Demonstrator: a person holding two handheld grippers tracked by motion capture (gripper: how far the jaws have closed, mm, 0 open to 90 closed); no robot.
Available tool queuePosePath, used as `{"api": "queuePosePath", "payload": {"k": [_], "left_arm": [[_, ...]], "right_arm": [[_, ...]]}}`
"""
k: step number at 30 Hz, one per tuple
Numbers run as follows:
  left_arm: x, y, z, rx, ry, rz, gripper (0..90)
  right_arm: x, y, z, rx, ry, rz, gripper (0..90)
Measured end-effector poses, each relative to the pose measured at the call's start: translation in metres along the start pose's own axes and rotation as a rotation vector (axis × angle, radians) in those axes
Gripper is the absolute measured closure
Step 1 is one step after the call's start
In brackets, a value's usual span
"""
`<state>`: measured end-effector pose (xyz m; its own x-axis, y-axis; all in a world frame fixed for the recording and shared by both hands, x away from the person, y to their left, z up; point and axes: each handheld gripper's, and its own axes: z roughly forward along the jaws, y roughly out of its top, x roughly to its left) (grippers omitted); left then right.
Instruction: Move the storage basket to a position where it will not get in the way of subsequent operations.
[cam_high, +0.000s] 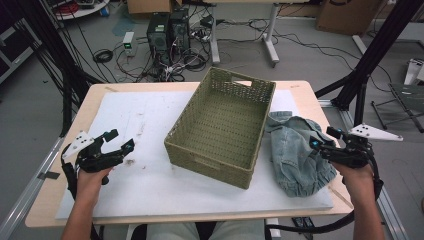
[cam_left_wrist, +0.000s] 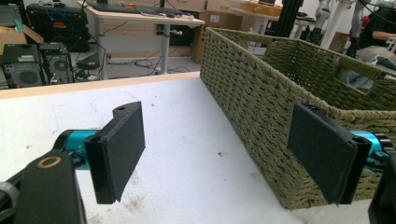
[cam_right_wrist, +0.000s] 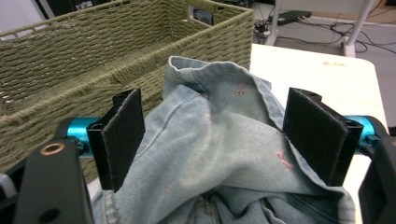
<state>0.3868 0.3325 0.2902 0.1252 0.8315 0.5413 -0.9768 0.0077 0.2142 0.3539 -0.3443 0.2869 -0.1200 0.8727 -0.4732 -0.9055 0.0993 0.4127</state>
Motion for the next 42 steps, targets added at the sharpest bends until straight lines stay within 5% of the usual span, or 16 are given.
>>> {"api": "queuePosePath", "payload": {"k": [17, 31, 42], "left_arm": [[-0.018, 0.002, 0.006, 0.021, -0.052, 0.034, 19.5], [-0.027, 0.003, 0.012, 0.032, -0.075, 0.045, 19.5], [-0.036, 0.002, 0.019, 0.046, -0.117, 0.062, 19.5]], "right_arm": [[0.037, 0.008, 0.019, -0.007, 0.111, -0.029, 21.0], [0.088, 0.017, 0.081, 0.087, 0.254, -0.093, 21.0], [0.091, 0.004, 0.106, 0.142, 0.308, -0.014, 21.2]]}}
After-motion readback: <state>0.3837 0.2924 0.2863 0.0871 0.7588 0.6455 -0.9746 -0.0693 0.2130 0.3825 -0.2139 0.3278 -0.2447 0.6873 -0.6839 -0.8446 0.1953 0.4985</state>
